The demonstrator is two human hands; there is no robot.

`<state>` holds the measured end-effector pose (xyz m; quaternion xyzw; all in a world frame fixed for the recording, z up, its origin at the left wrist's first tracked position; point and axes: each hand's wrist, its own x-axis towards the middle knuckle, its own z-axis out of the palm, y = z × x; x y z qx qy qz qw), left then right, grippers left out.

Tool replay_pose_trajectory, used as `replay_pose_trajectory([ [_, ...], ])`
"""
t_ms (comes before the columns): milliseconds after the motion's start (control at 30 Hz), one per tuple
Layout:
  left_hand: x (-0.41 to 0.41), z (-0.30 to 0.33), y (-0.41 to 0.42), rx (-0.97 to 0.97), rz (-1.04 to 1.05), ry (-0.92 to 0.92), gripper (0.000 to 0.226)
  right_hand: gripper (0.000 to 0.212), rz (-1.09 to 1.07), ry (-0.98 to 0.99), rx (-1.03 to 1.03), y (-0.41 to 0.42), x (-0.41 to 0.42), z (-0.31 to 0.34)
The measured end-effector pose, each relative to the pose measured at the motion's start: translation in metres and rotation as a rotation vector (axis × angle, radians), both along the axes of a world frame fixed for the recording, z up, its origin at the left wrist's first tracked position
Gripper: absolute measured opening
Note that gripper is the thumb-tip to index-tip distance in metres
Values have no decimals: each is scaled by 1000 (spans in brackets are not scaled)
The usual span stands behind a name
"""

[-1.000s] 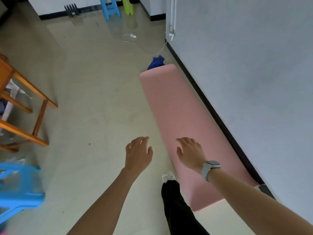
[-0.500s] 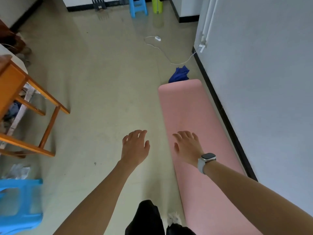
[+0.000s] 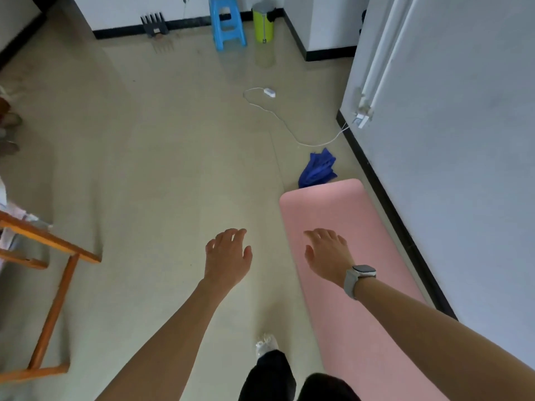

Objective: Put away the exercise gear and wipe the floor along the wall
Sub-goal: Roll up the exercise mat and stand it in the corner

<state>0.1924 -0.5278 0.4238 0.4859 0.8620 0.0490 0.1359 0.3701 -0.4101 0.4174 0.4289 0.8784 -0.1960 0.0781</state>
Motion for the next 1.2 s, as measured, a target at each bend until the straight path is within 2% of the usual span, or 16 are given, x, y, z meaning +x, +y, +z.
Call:
replay_pose_trajectory([
  [267, -106, -13, 181, -41, -155, -28, 45, 44, -169, -5, -66, 148, -93, -16],
  [467, -176, -38, 337, -102, -253, -14, 45, 43, -244, 23, -132, 292, -165, -49],
  [600, -210, -41, 443, -137, -375, -7, 45, 42, -375, 47, -162, 371, -192, -60],
  [900, -238, -69, 662, -151, -945, -26, 41, 42, -887, 94, -281, 490, -225, -93],
  [1200, -235, -110, 842, -234, -1702, -36, 40, 42, -1629, 241, -401, 552, -295, -132],
])
